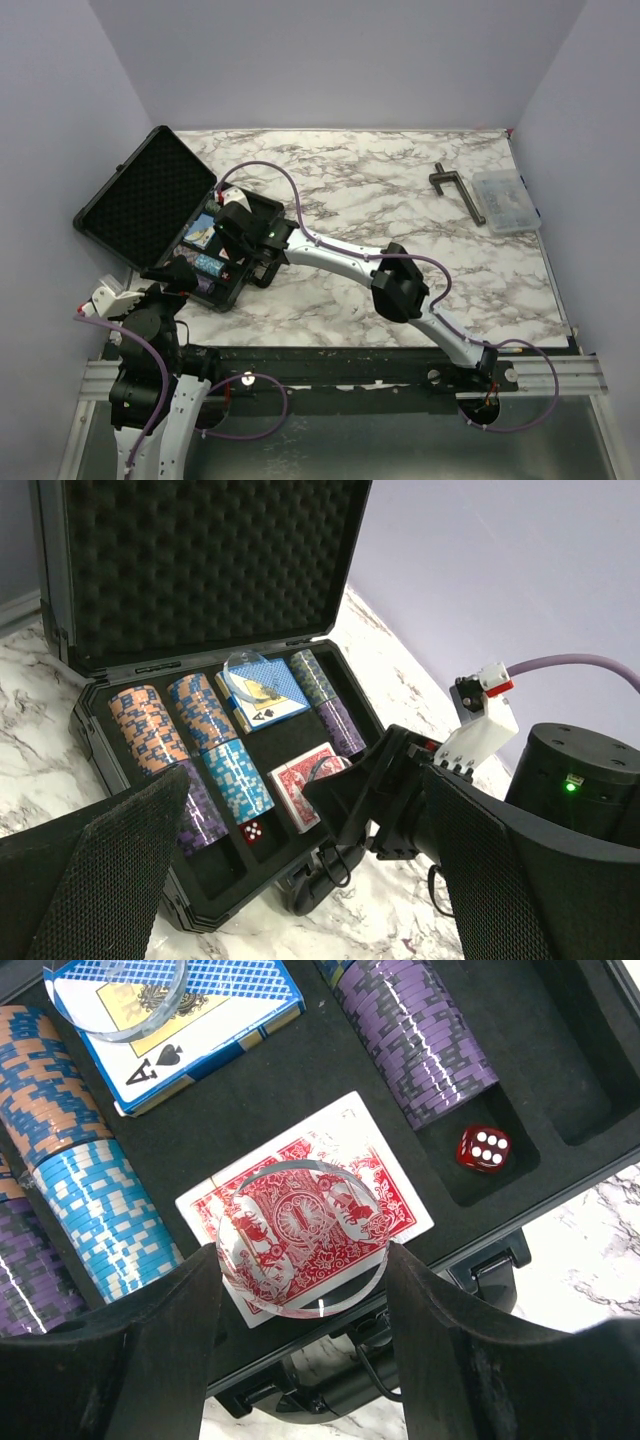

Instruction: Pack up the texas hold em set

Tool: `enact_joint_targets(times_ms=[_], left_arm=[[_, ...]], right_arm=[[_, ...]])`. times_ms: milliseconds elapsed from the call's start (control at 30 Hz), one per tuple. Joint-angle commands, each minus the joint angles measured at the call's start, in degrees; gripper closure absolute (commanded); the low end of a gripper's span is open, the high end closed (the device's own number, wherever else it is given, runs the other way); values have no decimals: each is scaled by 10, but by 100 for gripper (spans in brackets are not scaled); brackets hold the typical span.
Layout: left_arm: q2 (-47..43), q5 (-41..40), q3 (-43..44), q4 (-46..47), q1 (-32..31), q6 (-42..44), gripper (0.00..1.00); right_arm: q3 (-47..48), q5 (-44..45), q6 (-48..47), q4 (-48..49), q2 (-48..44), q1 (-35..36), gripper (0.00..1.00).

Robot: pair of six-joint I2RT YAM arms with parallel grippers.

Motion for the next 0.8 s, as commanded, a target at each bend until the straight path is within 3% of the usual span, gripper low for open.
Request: enact_joint_targets(times_ms=[0,767], left_arm=[[-69,-15,13,-9,-1,-4,1],[-66,-12,12,-9,-1,-4,1]], right_arm=[[23,8,-5,19,18,-2,45],[15,1,-2,48,39,-6,40]])
